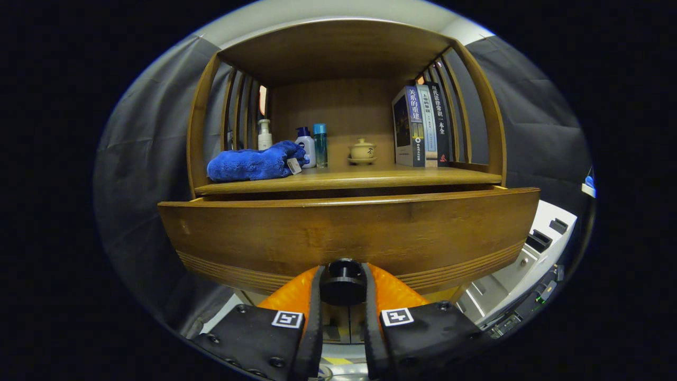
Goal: Pull open the drawer, take out the items inside it, and place them on the countertop above the cabinet.
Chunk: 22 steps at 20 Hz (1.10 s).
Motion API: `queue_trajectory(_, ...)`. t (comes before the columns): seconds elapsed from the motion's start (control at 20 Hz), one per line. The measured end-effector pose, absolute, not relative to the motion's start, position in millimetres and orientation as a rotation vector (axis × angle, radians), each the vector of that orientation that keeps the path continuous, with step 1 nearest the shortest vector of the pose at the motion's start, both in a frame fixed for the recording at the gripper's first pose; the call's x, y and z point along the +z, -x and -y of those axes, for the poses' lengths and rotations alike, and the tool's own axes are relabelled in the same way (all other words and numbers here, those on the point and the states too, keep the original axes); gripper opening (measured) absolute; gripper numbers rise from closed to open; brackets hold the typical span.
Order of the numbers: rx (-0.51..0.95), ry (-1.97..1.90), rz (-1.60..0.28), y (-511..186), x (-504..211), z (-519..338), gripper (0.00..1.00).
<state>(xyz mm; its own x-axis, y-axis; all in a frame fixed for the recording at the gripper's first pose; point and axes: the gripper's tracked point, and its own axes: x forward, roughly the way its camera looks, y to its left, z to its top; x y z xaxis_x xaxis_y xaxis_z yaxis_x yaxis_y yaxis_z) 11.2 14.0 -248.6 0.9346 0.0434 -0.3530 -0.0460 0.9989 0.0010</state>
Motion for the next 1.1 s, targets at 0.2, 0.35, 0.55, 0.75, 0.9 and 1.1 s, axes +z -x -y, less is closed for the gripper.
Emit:
queue_trajectory(0.2,0.064,0.027,-0.374,13.4,-245.3,-13.6,0.41)
queue_trajectory(0.35,0.075,0.031,-0.385,30.9,-242.6,-12.9,0.41)
queue_trajectory(0.55,0.088,0.035,-0.389,55.3,-238.2,-13.5,0.41)
queue_trajectory(0.75,0.095,0.038,-0.394,69.0,-235.5,-13.4,0.41)
queue_trajectory(0.9,0.101,0.027,-0.399,77.4,-235.3,-14.4,0.43)
queue_trajectory(1.1,0.101,0.04,-0.419,81.3,-242.6,-13.6,0.44)
